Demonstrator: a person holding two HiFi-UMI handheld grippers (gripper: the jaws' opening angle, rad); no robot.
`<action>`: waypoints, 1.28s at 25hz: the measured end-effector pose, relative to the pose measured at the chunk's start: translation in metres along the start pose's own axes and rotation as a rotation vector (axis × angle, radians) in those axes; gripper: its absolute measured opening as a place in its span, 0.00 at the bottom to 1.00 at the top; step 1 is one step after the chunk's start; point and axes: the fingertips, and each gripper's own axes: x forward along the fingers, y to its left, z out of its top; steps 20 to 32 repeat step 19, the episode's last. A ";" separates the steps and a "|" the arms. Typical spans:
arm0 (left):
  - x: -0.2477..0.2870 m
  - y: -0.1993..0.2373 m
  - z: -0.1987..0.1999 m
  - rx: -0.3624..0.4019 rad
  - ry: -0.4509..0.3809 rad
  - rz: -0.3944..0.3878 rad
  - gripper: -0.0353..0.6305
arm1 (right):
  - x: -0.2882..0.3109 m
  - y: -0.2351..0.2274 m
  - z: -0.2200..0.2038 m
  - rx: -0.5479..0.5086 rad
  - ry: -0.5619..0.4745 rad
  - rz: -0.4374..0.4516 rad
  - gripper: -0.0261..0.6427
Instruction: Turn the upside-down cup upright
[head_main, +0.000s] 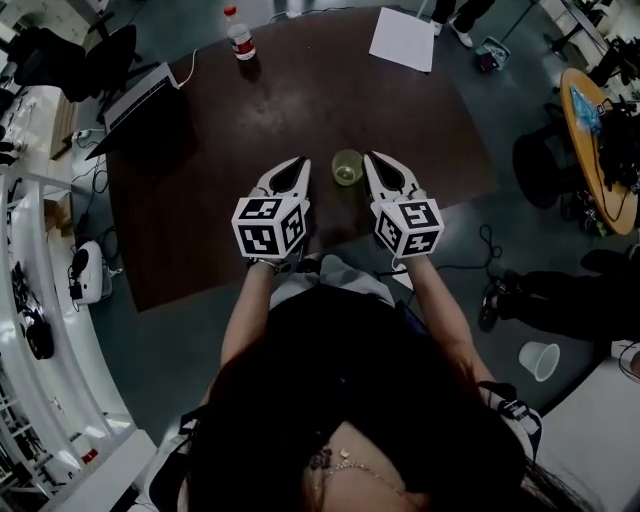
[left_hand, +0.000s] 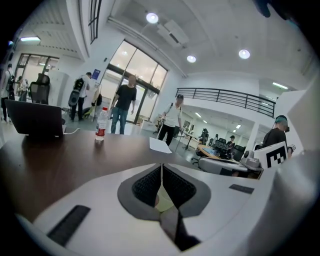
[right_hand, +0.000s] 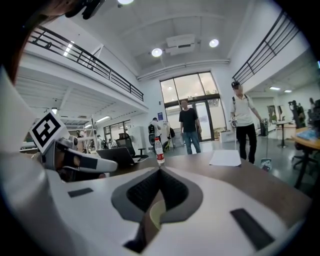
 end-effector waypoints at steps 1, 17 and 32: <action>0.000 0.000 -0.001 -0.001 0.001 -0.002 0.08 | 0.000 0.001 -0.001 0.000 0.003 0.000 0.06; -0.022 0.000 -0.045 -0.050 0.081 0.006 0.08 | -0.013 0.021 -0.029 0.019 0.071 0.013 0.06; -0.035 -0.007 -0.066 -0.087 0.124 0.015 0.08 | -0.028 0.029 -0.044 0.042 0.120 0.028 0.06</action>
